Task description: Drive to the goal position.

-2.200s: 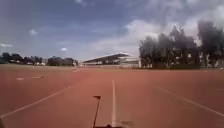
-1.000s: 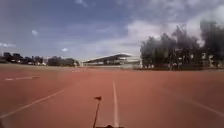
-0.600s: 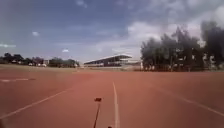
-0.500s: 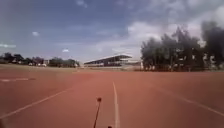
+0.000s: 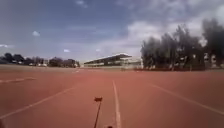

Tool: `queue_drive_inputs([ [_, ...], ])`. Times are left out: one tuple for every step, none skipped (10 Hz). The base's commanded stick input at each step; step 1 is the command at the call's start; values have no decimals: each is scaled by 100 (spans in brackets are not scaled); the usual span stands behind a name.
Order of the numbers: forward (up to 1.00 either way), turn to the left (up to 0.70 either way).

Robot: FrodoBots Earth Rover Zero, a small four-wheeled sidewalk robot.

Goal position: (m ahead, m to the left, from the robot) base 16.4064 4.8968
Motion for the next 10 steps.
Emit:
queue_drive_inputs([
  [70, 0],
  [70, 0],
  [70, 0],
  [70, 0],
  [70, 0],
  [70, 0],
  [70, 0],
  [70, 0],
  [70, 0],
  [70, 0],
])
